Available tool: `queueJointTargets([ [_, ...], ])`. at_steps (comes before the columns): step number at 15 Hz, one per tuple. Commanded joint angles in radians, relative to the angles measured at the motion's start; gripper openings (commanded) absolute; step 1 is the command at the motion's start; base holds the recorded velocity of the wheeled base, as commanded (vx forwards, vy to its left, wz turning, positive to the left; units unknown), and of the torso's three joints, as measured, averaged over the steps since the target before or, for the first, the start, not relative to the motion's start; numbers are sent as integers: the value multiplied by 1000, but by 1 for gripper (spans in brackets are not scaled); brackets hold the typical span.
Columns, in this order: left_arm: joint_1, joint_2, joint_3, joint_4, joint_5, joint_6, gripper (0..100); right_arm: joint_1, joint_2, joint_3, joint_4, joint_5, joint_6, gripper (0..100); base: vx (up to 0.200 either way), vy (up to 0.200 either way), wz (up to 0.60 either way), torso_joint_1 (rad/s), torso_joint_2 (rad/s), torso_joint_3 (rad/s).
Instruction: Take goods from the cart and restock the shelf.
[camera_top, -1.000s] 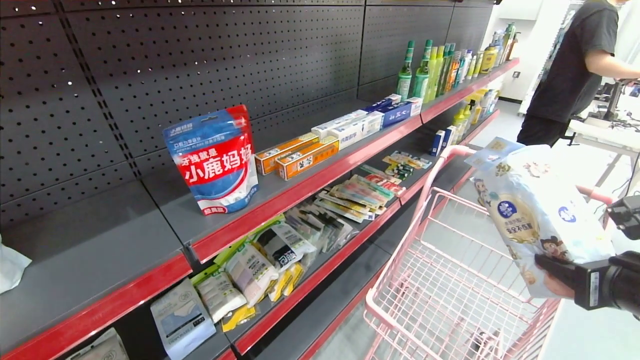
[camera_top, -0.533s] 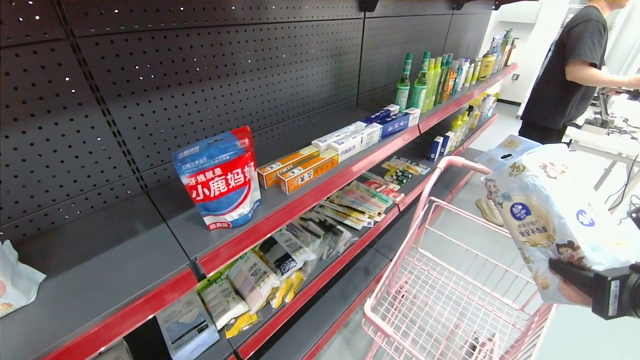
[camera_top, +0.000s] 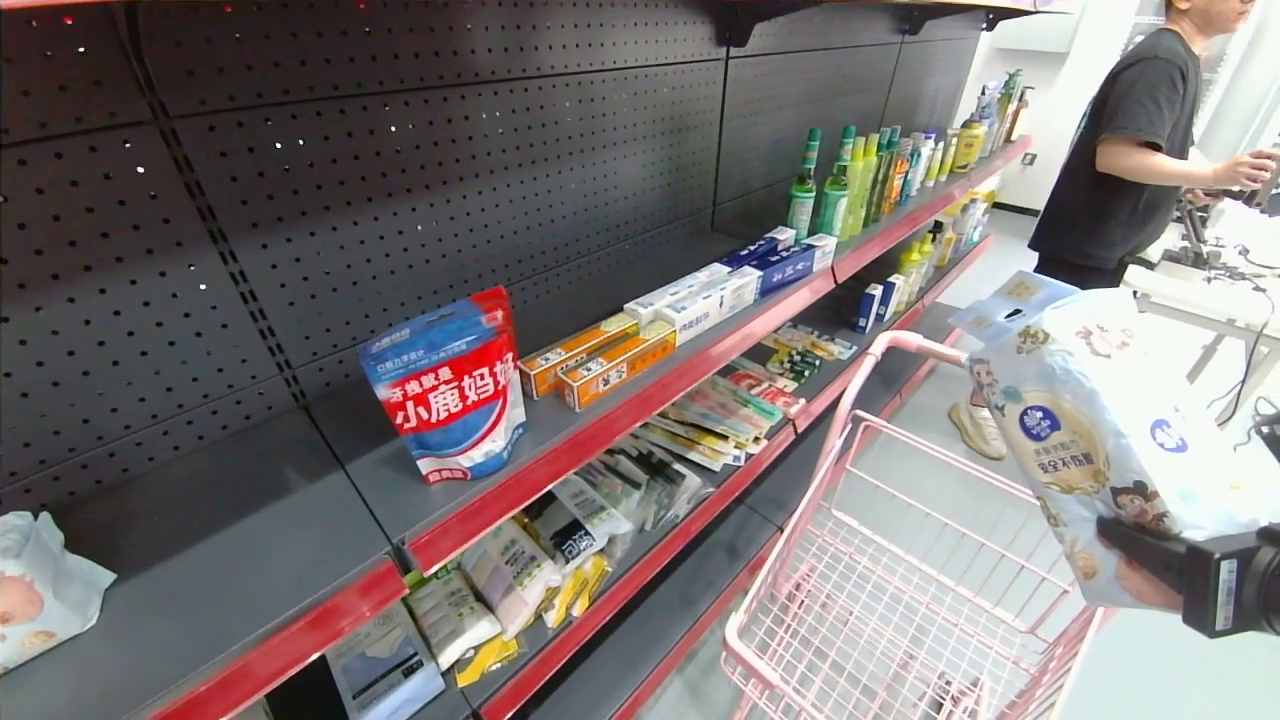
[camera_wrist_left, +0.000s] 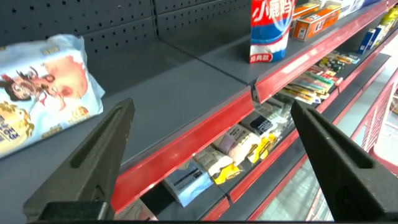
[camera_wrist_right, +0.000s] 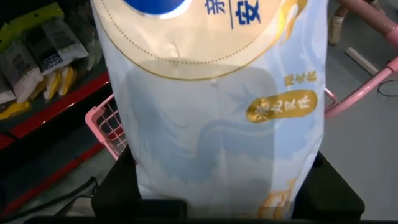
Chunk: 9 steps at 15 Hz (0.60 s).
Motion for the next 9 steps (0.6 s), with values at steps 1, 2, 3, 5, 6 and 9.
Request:
queueJointTargets([
  [1,1,0,0,0,0,0,100,1,13,-1,0,0,0,0,0,0,0,168,-359,-193],
  [2,1,0,0,0,0,0,100,1,13,-1,0,0,0,0,0,0,0,154,-359,-193],
  [3,1,0,0,0,0,0,100,1,13,1,0,0,0,0,0,0,0,163,-349,-193],
  [5,1,0,0,0,0,0,100,1,13,1,0,0,0,0,0,0,0,132,-283,-151],
  [6,0,0,0,0,0,0,100,1,14,1,0,0,0,0,0,0,0,119,-242,-134],
  [9,1,0,0,0,0,0,100,2,20,4,1,1,-26,0,0,0,0,100,-219,-110],
])
